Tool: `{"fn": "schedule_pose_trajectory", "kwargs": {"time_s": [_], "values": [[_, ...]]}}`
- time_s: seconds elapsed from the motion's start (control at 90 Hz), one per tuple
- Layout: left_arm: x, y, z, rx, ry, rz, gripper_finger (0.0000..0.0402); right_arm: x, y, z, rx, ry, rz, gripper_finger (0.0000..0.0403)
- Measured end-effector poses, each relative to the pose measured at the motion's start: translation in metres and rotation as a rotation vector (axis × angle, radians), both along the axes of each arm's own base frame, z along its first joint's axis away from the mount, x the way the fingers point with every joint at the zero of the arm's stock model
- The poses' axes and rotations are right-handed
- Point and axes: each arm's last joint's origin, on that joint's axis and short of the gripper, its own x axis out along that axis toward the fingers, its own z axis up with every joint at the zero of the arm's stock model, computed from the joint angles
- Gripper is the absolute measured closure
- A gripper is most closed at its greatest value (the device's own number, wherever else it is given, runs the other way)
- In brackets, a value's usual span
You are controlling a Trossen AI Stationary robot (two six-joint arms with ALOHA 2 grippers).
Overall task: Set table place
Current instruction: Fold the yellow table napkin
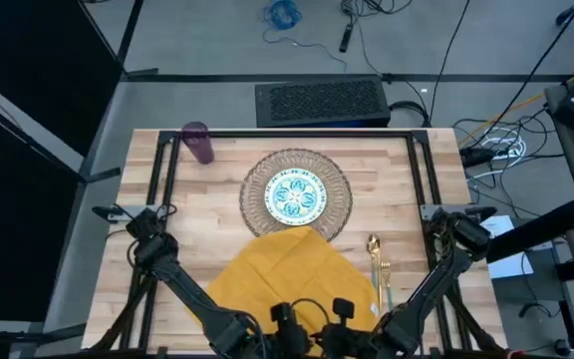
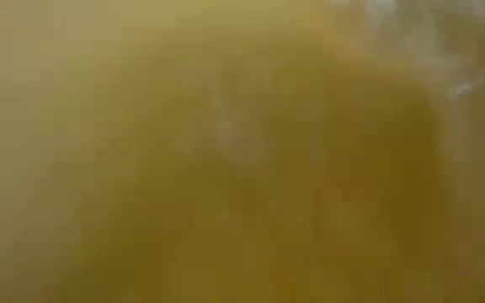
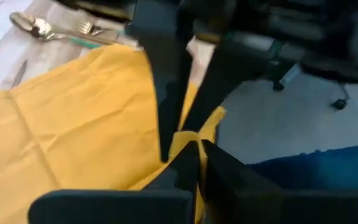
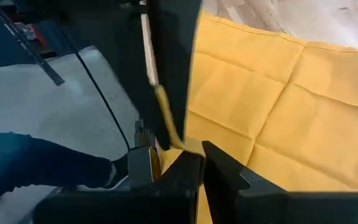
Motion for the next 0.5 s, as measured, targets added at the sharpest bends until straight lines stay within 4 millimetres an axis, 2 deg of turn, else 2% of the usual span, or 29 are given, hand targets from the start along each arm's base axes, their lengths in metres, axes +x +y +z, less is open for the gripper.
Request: {"fn": "schedule_pose_trajectory", "kwargs": {"time_s": [0.311, 0.5], "values": [[0.001, 0.002, 0.0, -0.004, 0.002, 0.008, 0.0282, -0.002, -0.001, -0.001, 0.001, 0.014, -0.014, 0.0403], [-0.004, 0.012, -0.001, 0.069, 0.067, 0.044, 0.0257, -0.008, 0.004, -0.002, 0.022, 0.015, -0.015, 0.0403]]}}
